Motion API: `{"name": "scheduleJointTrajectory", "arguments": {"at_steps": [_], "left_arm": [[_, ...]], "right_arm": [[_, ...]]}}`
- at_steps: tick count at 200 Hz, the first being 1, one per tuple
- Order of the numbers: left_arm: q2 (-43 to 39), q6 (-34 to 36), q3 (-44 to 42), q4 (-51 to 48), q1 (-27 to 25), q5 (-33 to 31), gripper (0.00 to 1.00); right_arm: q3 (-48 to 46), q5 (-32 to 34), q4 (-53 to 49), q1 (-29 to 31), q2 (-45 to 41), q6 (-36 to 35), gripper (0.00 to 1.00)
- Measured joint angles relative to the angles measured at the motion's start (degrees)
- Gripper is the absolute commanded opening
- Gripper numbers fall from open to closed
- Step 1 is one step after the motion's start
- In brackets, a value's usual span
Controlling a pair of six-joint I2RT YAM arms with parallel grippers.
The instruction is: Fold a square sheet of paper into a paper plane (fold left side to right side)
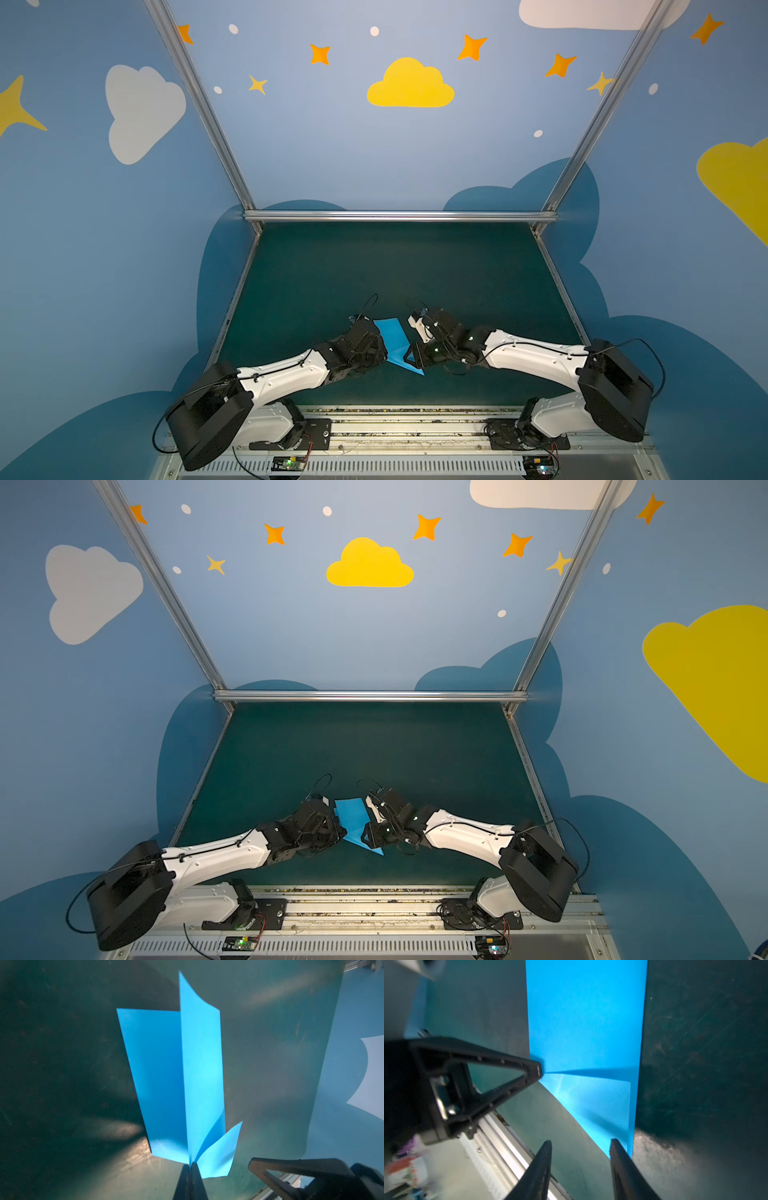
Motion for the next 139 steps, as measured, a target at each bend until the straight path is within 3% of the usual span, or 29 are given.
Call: {"name": "scheduleJointTrajectory", "arguments": {"at_steps": [61,139], "left_arm": [[1.1,-0.2,0.7,0.0,1.9,4.2,0.04],[0.9,-0.4,0.7,0.0,3.9,7.8,0.04]], "right_arm": [[6.2,9.6,-3.9,7.1,5.0,-3.7,0.53],[10.3,17.4,-5.5,8.9,12.0,-6.5,0.52]]}}
